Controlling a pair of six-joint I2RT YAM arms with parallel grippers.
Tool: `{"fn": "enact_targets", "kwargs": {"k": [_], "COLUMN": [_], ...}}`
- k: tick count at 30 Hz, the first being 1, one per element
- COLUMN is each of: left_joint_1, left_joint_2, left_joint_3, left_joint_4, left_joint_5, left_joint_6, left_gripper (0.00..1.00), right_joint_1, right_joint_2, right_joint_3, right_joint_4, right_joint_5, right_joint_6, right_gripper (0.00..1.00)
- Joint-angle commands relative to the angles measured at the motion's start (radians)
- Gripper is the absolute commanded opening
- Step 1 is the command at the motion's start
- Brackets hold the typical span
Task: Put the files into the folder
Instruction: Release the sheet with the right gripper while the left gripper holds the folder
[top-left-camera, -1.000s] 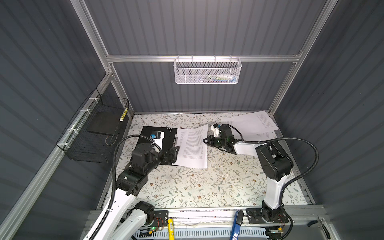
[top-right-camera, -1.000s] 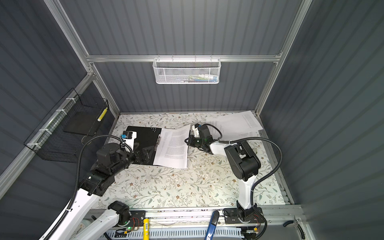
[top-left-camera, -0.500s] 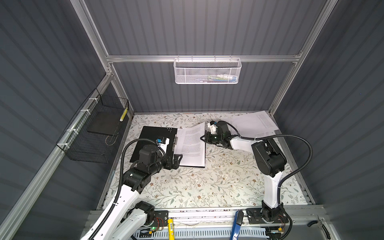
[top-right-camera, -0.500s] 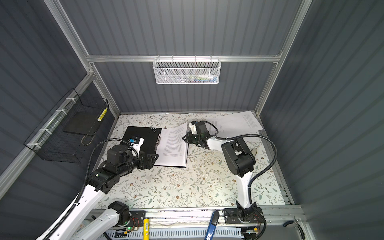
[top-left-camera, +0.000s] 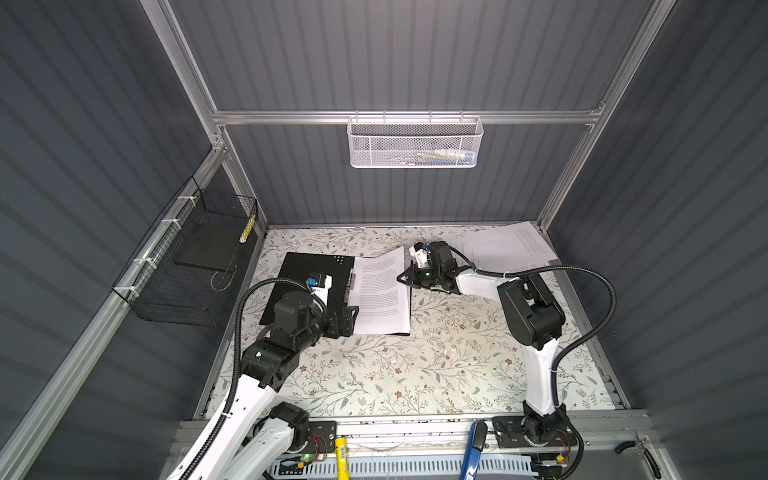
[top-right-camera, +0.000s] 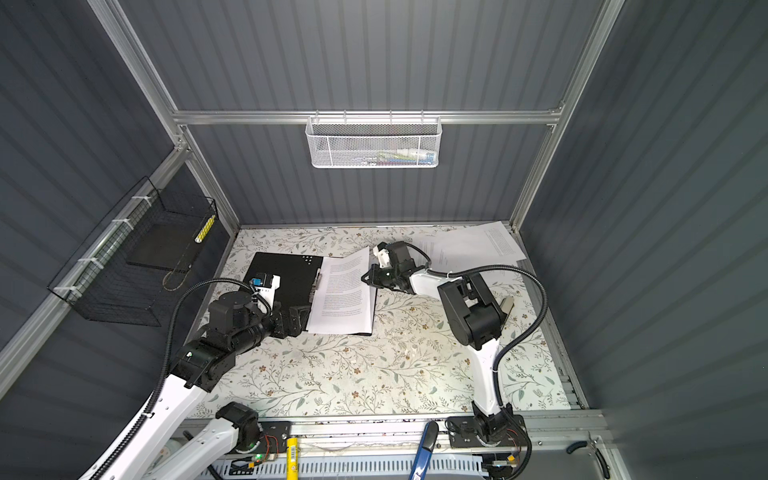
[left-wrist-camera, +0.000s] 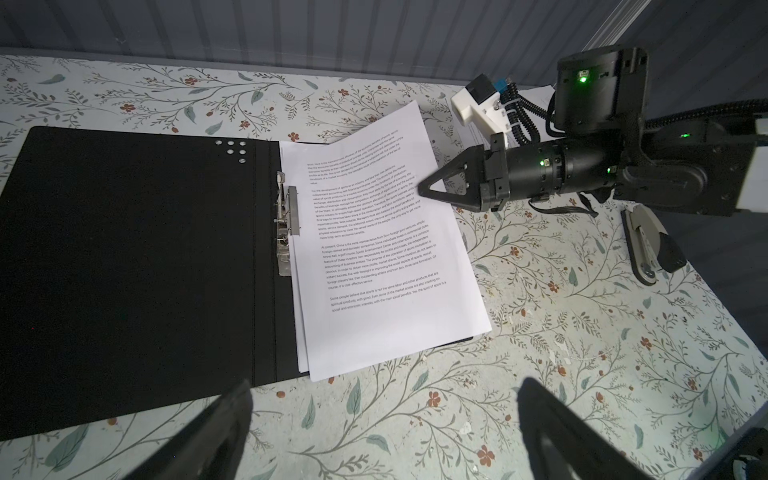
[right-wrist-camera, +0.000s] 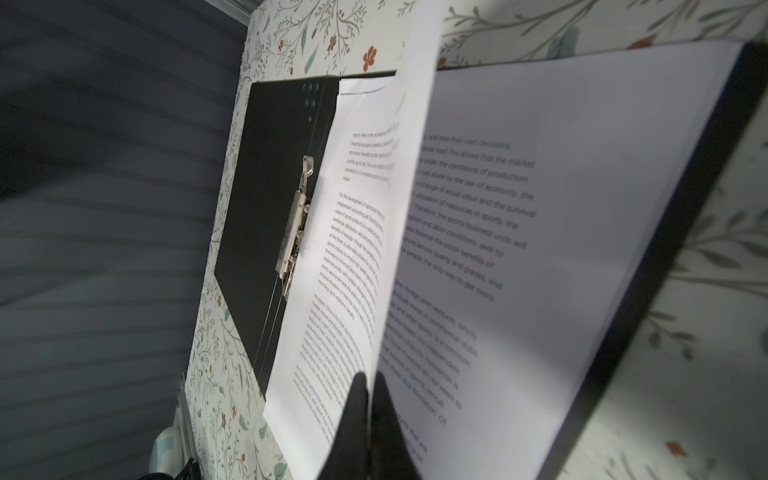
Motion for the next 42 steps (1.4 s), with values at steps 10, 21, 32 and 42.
{"fn": "enact_targets", "kwargs": {"k": [10, 21, 32, 42], "left_joint_1": [-0.001, -0.001, -0.001, -0.001], "left_joint_2": [0.006, 0.015, 0.022, 0.027], "left_joint_3": [0.005, 0.004, 0.004, 0.003], "left_joint_4": [0.003, 0.005, 0.007, 0.008], "left_joint_5": [0.009, 0.018, 0.026, 0.031], "left_joint_6": [0.014, 0.015, 0.016, 0.016], "left_gripper": [1.0, 1.0, 1.0, 1.0], "right_joint_1": [0.004, 0.004, 0.005, 0.004], "right_joint_2": [0.026, 0.049, 0.057, 0.058], "right_joint_3": [0.039, 0.066, 0.073, 0.076], "right_joint_4": [-0.007, -0.009, -0.009, -0.013], "right_joint_5": [0.01, -0.002, -0.016, -0.014], "right_joint_6": [0.036, 0.044, 0.046, 0.056], "right_gripper": [0.0, 0.0, 0.0, 0.23]}}
